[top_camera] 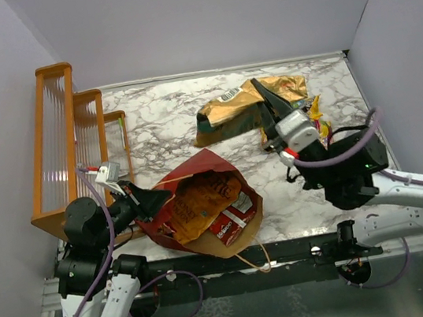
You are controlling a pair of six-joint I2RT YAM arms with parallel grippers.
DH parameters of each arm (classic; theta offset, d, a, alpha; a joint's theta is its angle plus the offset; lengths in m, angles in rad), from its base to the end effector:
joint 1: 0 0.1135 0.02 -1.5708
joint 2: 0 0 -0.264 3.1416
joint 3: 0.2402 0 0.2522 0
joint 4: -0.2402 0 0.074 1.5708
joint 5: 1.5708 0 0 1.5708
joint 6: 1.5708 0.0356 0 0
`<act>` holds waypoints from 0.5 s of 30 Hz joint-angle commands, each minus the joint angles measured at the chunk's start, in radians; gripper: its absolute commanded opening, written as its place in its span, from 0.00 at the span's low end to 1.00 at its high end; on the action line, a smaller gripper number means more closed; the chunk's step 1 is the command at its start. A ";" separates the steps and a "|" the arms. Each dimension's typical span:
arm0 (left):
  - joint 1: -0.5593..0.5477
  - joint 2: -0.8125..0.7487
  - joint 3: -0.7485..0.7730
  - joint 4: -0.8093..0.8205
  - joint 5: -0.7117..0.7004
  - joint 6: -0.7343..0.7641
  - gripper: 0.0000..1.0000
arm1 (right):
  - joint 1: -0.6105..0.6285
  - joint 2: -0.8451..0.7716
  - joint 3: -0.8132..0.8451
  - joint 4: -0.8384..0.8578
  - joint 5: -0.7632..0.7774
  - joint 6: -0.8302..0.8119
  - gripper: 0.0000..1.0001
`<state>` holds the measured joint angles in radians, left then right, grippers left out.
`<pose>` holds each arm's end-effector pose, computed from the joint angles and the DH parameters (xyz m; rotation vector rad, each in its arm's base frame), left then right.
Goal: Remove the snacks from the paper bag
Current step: Place the snack at the center of the board.
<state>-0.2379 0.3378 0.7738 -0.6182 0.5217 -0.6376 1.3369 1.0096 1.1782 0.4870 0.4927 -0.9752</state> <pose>0.0646 -0.0339 0.3398 0.0350 1.8587 -1.0793 0.0614 0.1852 0.5015 -0.6346 0.7784 0.1054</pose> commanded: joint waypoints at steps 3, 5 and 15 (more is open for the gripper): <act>-0.003 0.002 0.019 -0.013 -0.020 -0.003 0.00 | -0.237 0.155 0.146 0.153 0.195 -0.067 0.01; -0.002 0.003 0.023 -0.010 -0.018 -0.007 0.00 | -0.360 0.213 0.178 0.043 0.169 0.049 0.01; -0.003 -0.003 0.050 -0.025 -0.021 -0.016 0.00 | -0.683 0.683 0.465 -0.329 0.116 0.380 0.01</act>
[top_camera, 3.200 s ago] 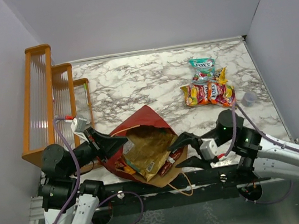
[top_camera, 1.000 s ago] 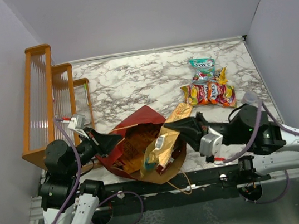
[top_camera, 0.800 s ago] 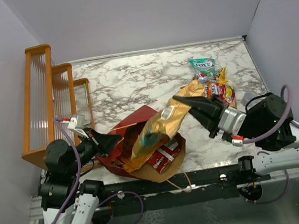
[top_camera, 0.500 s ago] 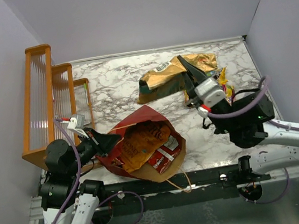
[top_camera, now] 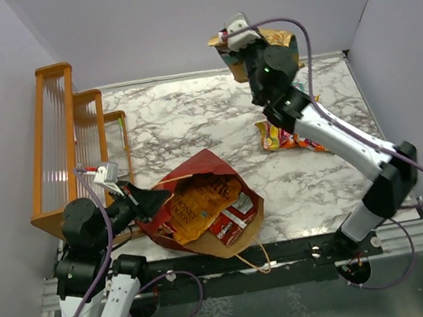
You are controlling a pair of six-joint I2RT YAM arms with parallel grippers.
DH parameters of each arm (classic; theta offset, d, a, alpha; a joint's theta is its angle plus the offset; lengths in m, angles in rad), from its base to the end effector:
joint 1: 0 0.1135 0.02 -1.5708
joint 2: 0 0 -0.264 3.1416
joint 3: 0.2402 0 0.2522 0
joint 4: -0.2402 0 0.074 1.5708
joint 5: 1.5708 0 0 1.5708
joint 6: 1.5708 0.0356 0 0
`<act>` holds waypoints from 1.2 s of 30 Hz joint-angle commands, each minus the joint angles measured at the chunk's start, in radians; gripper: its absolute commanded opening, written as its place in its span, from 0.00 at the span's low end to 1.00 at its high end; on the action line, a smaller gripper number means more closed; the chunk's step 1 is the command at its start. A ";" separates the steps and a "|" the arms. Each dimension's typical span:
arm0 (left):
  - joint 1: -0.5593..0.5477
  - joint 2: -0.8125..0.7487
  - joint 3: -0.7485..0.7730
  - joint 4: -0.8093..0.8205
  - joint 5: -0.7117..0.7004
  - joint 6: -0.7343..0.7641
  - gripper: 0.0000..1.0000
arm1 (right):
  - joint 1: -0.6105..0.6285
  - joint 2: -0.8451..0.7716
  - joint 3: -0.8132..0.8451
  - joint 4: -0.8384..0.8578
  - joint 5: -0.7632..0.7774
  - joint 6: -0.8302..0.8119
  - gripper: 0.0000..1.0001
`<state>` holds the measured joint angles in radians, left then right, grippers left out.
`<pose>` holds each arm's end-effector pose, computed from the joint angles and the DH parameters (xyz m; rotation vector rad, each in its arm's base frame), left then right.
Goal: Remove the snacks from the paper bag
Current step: Place the snack at the center of the board.
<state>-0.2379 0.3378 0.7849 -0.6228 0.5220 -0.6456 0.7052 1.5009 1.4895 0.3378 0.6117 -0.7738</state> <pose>0.0630 -0.0335 0.3427 0.0304 1.8539 -1.0852 0.2759 0.2080 0.4671 -0.4205 1.2490 -0.4383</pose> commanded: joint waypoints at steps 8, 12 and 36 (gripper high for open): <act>-0.002 0.000 0.052 -0.024 -0.019 -0.013 0.00 | -0.136 0.487 0.299 -0.188 -0.167 0.225 0.01; -0.003 -0.002 0.057 -0.030 -0.018 -0.013 0.00 | -0.177 0.577 0.382 -0.247 -0.342 0.168 0.01; -0.003 -0.019 0.024 0.042 0.053 -0.021 0.00 | -0.394 0.172 -0.475 -0.130 -0.763 -0.125 0.54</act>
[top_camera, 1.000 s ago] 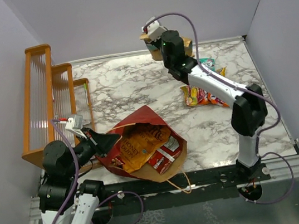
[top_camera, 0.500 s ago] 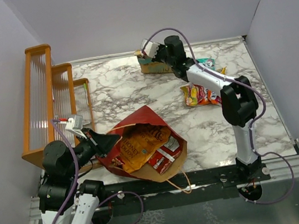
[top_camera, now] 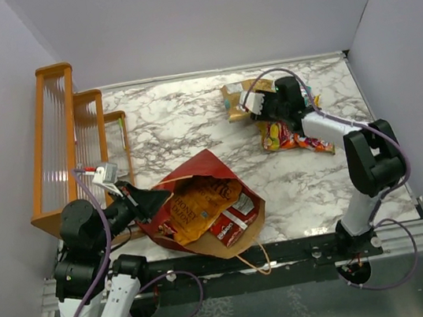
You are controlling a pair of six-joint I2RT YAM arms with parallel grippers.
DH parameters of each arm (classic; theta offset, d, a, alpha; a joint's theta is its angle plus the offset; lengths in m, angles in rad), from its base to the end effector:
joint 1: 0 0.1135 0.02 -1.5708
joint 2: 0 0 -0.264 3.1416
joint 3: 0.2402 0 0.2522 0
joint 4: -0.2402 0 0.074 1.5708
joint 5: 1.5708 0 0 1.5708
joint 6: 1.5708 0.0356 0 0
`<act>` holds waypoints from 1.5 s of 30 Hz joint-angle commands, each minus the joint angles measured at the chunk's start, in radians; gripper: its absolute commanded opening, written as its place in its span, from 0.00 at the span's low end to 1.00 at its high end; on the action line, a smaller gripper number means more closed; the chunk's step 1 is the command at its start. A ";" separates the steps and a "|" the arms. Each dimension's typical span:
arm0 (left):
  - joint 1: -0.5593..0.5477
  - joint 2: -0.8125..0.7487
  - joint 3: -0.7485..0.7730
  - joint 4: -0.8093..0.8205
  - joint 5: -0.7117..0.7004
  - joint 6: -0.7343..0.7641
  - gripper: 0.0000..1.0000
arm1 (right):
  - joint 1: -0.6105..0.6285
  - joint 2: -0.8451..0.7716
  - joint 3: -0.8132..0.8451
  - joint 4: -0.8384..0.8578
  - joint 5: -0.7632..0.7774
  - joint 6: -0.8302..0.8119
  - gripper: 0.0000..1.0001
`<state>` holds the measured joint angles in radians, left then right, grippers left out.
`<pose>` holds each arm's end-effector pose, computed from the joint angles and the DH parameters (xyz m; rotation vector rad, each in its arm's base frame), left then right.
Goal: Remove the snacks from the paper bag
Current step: Place the snack at the center of the board, then take out the snack from the paper bag.
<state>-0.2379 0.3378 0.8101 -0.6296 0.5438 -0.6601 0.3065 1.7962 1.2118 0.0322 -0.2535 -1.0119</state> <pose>0.0588 -0.0332 0.3495 0.0417 1.8408 -1.1138 0.3870 0.1318 0.2288 -1.4056 1.5699 -0.1541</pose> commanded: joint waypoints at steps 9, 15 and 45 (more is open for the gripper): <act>-0.003 -0.036 -0.019 0.037 0.035 0.000 0.00 | 0.005 -0.574 -0.469 0.200 -0.010 0.513 0.66; -0.003 -0.036 -0.017 0.034 0.022 0.012 0.00 | 0.009 -0.851 -0.561 0.167 -0.303 0.641 0.68; -0.003 -0.025 -0.015 0.036 0.011 -0.002 0.00 | 0.862 -0.863 -0.490 -0.164 -0.108 0.121 0.59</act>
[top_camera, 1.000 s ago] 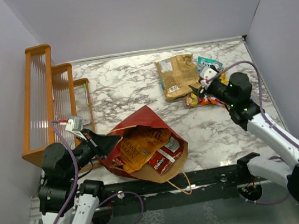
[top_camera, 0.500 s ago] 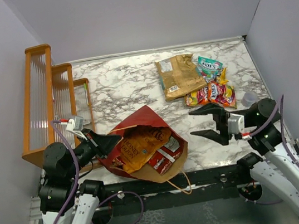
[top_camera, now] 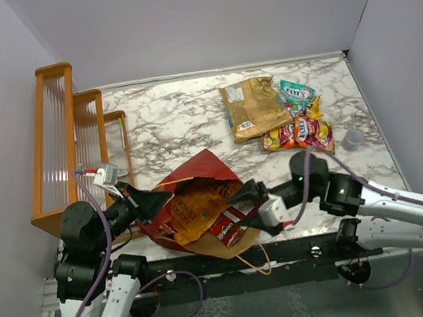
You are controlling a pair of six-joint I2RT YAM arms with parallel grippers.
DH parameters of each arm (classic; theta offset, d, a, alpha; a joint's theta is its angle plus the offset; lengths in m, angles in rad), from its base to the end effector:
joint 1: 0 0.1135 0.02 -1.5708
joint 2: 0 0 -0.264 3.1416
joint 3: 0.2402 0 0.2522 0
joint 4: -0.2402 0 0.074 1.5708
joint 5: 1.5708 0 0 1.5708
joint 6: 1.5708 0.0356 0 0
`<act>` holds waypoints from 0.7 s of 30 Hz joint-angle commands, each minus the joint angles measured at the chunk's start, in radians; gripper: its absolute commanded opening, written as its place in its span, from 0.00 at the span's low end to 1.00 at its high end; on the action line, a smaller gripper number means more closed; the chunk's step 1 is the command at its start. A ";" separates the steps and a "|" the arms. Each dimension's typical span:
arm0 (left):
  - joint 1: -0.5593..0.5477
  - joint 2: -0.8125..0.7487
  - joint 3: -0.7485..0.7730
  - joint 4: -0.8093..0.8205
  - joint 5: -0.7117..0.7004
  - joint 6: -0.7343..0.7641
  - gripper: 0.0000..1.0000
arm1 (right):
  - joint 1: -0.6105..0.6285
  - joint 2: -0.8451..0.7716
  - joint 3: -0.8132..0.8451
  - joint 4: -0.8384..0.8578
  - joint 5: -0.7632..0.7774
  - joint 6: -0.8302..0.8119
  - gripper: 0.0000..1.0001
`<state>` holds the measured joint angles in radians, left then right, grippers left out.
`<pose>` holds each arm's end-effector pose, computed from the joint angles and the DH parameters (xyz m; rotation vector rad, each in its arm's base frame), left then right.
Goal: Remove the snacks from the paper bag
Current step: Take out the snack from the paper bag.
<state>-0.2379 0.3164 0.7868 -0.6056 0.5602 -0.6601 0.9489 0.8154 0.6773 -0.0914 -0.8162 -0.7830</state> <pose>0.0572 -0.0333 0.3461 0.0637 1.8206 -1.1275 0.0871 0.1660 0.3090 -1.6799 0.6601 0.8479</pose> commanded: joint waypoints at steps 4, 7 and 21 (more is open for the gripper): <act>-0.003 -0.002 0.021 -0.003 -0.013 0.001 0.00 | 0.356 0.292 0.081 -0.025 0.701 -0.133 0.59; -0.003 -0.001 0.026 -0.004 -0.014 0.002 0.00 | 0.368 0.371 0.076 0.016 0.749 -0.147 0.59; -0.003 0.003 0.034 -0.007 -0.016 0.000 0.00 | 0.379 0.648 0.118 0.055 0.902 -0.257 0.57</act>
<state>-0.2379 0.3172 0.7910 -0.6147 0.5587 -0.6598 1.3209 1.4223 0.7547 -0.1097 0.0154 -1.0008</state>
